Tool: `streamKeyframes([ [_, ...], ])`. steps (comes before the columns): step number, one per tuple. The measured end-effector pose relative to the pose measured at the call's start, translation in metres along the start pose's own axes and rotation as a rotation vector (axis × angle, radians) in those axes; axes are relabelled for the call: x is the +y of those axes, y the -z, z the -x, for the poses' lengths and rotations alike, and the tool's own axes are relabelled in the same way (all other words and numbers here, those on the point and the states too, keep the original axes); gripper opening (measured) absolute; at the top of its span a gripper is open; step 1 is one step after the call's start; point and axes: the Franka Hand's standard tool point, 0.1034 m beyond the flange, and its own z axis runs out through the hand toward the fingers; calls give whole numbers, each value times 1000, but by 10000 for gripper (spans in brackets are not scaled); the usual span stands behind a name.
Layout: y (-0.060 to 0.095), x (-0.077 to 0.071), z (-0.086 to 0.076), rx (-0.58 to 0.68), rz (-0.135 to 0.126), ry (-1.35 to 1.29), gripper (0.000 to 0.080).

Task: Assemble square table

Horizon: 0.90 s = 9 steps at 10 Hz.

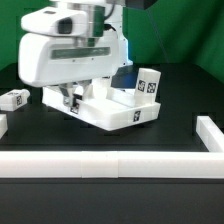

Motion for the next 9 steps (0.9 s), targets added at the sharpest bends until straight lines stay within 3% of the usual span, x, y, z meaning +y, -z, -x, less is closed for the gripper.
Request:
streamKeyframes([
  [1, 8, 8, -26, -8, 31, 121, 57],
  [2, 8, 13, -26, -6, 48, 201, 57],
  [3, 2, 12, -8, -13, 44, 242, 57],
  [6, 2, 11, -9, -37, 50, 430, 57],
  [7, 2, 6, -23, -32, 52, 503, 57],
  [9, 3, 15, -75, -8, 60, 528, 57],
])
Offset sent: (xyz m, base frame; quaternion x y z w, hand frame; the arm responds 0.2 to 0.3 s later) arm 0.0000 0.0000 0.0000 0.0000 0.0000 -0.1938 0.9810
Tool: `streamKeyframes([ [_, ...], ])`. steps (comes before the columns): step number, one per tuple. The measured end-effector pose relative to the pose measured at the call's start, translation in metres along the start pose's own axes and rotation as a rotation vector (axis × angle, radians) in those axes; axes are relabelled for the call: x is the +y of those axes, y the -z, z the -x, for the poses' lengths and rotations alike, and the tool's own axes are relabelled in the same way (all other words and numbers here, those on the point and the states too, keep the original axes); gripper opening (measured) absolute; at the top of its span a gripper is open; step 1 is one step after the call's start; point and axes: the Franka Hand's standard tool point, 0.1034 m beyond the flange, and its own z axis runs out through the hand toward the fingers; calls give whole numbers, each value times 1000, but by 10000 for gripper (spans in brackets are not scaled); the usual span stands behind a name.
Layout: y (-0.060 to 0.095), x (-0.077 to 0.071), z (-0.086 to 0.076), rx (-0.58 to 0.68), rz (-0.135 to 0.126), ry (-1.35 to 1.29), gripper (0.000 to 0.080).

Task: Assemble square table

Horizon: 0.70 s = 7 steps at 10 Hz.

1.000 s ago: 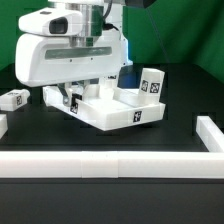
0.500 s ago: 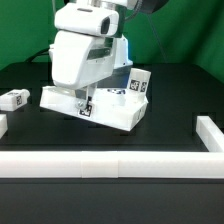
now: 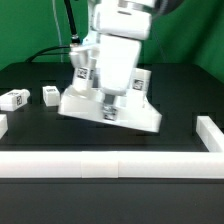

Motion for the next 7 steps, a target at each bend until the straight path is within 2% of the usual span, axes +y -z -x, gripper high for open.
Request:
streamKeyframes([
  [1, -5, 23, -20, 10, 14, -53, 57],
  [2, -9, 38, -32, 18, 34, -79, 57],
  [7, -10, 40, -32, 16, 34, -95, 57],
])
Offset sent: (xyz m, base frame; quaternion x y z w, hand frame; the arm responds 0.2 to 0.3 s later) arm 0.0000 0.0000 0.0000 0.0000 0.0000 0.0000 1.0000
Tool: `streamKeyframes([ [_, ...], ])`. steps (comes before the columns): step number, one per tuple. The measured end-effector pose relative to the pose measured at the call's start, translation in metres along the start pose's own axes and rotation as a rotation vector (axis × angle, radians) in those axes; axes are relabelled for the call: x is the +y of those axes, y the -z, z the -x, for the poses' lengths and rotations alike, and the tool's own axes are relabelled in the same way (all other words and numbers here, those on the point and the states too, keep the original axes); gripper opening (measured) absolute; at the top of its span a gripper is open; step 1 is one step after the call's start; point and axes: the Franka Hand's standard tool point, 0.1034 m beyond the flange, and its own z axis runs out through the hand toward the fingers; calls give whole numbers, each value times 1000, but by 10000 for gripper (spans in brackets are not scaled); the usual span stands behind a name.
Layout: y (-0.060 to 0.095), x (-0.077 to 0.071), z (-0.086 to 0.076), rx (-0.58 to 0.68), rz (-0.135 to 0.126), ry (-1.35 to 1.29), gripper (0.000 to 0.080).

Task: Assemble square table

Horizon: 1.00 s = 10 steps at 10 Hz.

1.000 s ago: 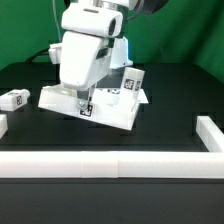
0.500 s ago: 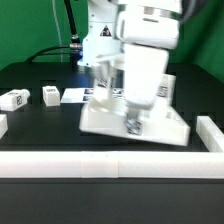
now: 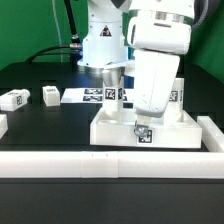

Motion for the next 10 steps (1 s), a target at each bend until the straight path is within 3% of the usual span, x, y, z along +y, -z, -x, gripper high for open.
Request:
streamKeyframes([
  [2, -1, 0, -2, 1, 2, -4, 57],
  [4, -2, 1, -22, 14, 4, -13, 57],
  [10, -11, 11, -30, -5, 16, 31, 61],
])
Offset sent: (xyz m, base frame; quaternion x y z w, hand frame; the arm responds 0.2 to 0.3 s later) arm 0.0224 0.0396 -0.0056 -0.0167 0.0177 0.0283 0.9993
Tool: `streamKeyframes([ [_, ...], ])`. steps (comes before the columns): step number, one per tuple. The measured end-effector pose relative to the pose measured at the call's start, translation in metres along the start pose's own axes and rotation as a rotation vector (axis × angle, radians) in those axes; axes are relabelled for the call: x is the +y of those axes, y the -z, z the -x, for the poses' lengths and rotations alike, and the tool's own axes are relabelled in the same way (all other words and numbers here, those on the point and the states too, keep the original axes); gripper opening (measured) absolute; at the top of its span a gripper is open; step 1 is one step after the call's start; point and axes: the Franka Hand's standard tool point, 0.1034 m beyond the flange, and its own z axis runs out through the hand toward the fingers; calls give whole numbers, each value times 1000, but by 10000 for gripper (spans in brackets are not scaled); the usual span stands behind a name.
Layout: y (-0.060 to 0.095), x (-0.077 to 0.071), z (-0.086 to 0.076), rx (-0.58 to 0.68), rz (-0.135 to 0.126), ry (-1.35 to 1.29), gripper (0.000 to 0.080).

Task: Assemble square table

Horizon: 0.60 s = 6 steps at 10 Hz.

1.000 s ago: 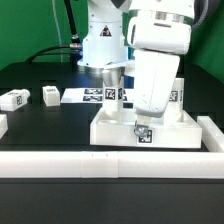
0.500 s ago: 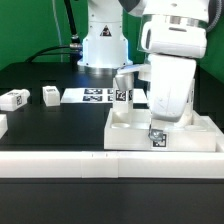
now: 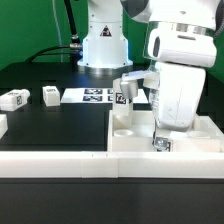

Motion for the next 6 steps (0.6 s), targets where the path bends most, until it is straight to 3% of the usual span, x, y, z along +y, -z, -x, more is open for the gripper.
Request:
streamKeyframes([
  [2, 0, 1, 1, -1, 11, 9, 61],
  [4, 0, 1, 1, -2, 11, 8, 360],
  [5, -1, 2, 2, -2, 11, 7, 360],
  [6, -1, 2, 2, -2, 11, 7, 541],
])
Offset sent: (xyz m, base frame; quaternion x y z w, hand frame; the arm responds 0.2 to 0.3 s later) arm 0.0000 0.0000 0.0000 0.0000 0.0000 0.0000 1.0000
